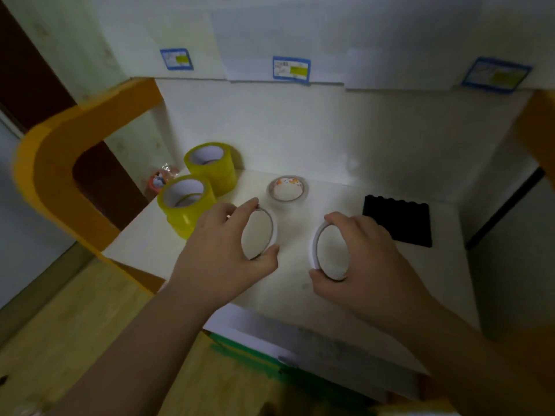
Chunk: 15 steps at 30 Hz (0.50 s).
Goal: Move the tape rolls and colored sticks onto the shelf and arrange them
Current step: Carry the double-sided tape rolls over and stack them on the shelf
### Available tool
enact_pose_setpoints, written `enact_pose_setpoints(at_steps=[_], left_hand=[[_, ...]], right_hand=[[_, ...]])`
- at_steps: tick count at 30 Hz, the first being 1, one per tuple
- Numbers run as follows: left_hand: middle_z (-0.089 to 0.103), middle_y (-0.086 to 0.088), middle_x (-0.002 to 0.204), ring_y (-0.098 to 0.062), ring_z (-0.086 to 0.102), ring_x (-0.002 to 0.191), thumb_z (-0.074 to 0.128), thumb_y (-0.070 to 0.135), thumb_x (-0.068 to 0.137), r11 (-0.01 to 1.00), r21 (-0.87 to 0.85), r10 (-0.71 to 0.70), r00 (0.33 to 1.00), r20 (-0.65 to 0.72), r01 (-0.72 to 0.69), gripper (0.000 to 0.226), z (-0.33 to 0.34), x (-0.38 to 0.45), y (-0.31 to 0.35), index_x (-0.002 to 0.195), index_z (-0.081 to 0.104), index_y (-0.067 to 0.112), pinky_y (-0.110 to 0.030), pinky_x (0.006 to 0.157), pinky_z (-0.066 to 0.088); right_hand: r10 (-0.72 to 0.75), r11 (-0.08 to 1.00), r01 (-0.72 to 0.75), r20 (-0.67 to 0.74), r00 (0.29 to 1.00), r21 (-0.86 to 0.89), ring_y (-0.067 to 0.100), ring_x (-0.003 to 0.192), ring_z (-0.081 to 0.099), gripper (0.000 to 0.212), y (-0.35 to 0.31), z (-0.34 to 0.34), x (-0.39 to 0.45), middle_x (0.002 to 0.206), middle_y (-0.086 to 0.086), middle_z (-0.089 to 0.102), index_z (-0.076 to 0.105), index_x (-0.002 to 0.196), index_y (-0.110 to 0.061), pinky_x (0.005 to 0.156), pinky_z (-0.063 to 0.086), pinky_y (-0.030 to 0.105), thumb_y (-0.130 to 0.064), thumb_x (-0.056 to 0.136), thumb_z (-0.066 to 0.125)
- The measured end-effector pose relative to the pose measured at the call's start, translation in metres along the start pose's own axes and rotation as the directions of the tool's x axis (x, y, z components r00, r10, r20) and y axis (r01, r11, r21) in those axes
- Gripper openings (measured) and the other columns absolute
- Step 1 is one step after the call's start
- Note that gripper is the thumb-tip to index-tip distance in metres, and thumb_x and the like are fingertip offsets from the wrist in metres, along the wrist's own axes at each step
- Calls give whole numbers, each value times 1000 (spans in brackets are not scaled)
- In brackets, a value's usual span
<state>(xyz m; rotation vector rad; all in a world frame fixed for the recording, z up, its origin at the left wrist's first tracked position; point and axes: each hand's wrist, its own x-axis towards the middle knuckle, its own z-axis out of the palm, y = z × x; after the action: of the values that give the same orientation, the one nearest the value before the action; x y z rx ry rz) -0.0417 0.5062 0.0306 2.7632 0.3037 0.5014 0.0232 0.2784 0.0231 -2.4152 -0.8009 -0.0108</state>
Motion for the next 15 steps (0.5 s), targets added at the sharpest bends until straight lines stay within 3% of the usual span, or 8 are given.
enact_pose_setpoints(at_steps=[7, 10, 15], left_hand=[[60, -4, 119, -27, 55, 111, 62, 60, 64, 978, -75, 198, 980, 17, -197, 80, 23, 69, -4, 137, 46, 31, -39, 93, 49], [54, -3, 133, -24, 49, 124, 66, 58, 64, 979, -126, 174, 980, 93, -161, 85, 40, 101, -11, 139, 46, 24, -34, 100, 42], [54, -5, 132, -25, 49, 122, 72, 54, 68, 978, -168, 145, 981, 132, -122, 81, 74, 141, -23, 136, 48, 17, -34, 99, 42]], right_hand=[[122, 990, -122, -15, 992, -68, 9, 123, 30, 81, -1, -1, 11, 134, -14, 31, 23, 146, -41, 90, 38, 23, -58, 79, 65], [177, 978, -180, -34, 984, -103, 7, 126, 29, 83, -3, 2, 11, 136, -15, 29, 21, 147, -42, 92, 36, 21, -60, 79, 65], [252, 948, -267, -102, 962, -175, 7, 128, 32, 86, -9, 12, 10, 140, -15, 31, 22, 149, -42, 92, 36, 20, -61, 78, 66]])
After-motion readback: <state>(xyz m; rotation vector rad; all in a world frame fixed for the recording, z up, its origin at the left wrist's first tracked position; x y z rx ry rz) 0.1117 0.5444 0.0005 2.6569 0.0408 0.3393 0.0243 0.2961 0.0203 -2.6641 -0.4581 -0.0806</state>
